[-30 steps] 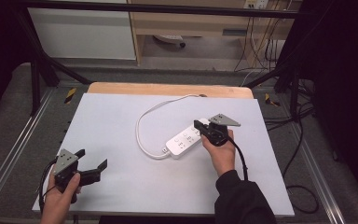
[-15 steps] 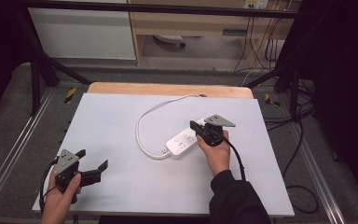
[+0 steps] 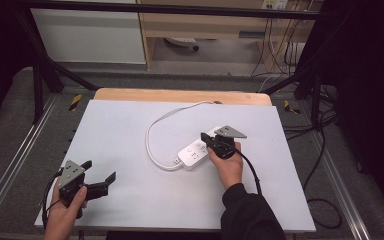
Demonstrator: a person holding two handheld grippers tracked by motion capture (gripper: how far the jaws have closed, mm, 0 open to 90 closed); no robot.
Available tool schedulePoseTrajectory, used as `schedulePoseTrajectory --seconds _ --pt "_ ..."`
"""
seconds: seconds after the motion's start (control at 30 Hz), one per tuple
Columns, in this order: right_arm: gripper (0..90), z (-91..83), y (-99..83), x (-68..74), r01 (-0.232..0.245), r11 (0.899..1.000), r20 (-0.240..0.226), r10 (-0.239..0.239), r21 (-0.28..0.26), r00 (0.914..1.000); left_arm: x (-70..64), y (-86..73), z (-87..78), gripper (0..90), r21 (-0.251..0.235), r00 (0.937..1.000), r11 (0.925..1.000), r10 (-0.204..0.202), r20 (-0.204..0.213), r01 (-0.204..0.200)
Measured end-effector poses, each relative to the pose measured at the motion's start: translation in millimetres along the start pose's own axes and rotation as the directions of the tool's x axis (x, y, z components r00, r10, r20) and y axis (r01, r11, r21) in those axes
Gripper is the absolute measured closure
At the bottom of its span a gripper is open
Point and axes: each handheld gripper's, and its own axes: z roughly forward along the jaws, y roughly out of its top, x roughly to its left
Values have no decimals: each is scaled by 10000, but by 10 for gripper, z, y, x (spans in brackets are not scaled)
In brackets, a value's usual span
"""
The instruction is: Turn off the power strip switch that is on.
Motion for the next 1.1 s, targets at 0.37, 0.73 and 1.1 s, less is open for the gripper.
schedulePoseTrajectory --seconds 0.37,0.73,1.1 --pt "900 88 -92 35 77 9996 49 -78 282 10000 -2 -1 0 60 9 10000 10000 52 5 -52" --pt "900 134 -134 66 132 9986 138 -139 503 9998 -7 -3 2 60 51 10000 10000 52 82 -52" --pt "900 156 -147 46 127 9981 238 -141 602 9996 -2 -1 -2 60 28 10000 10000 72 34 -72"
